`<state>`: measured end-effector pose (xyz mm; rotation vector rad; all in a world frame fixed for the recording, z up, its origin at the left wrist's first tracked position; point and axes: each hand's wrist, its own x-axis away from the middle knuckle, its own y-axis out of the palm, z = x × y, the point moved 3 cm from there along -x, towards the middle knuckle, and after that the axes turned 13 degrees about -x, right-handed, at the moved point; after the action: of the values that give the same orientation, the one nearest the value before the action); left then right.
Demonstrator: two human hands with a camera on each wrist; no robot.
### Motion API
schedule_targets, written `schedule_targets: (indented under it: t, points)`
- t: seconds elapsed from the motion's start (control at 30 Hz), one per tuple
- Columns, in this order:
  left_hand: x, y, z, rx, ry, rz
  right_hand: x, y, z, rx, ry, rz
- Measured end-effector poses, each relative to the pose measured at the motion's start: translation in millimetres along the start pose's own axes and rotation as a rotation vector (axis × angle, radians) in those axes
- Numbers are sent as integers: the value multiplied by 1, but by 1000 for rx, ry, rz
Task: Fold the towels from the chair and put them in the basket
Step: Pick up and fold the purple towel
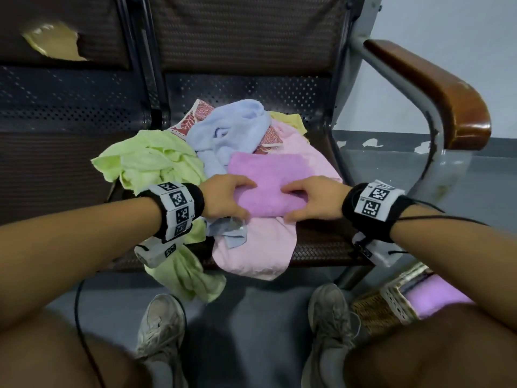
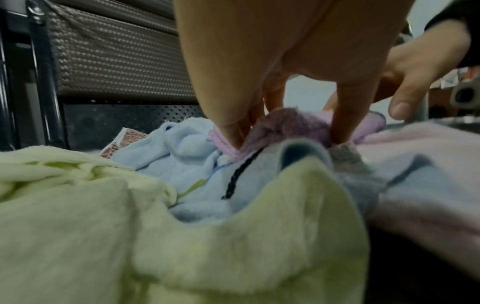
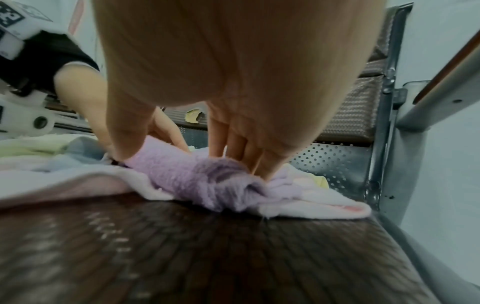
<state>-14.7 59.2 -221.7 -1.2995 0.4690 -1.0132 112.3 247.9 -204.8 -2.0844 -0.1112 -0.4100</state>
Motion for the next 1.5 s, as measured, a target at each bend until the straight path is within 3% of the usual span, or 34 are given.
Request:
schedule_targets:
  t: [0.1,0.27,0.53,0.63,0.73,0.83,0.93,1.07,1.13,1.27,1.37,1.5]
  points:
    - [1,-2,-2,24,-9,79,2,4,-1,72,-31,25]
    - [7,-15,-5,14,-6,206,12,-10,-4,-27,-43,159]
    - [0,-22,-16,408,-165,259,6,-31,-4,-623,71,198]
    - [-6,-13,-24,320,-288,285,-4,-24,7,-424,101,194]
    - [-7,-4,-31,226,-437,136,-14,-15,19,-223,130,286]
    - [-8,6,-29,259,-487,-56,-22,-9,23,-143,135,326]
    - [-14,7,-21,171,-422,-58,-25,-7,26,-84,158,282]
    - [-19,-8,-2,335,-351,157,-22,-15,25,-84,188,246]
    - [-19,-23,12,515,-305,278,-18,-25,17,-260,114,298]
    - [-7,-54,44,798,-123,411,-1,-43,-13,-893,-52,344]
    - [6,-64,63,918,-33,423,13,-47,-27,-901,-34,340]
    - [15,-61,74,1062,-54,417,41,-54,-25,-897,-28,405]
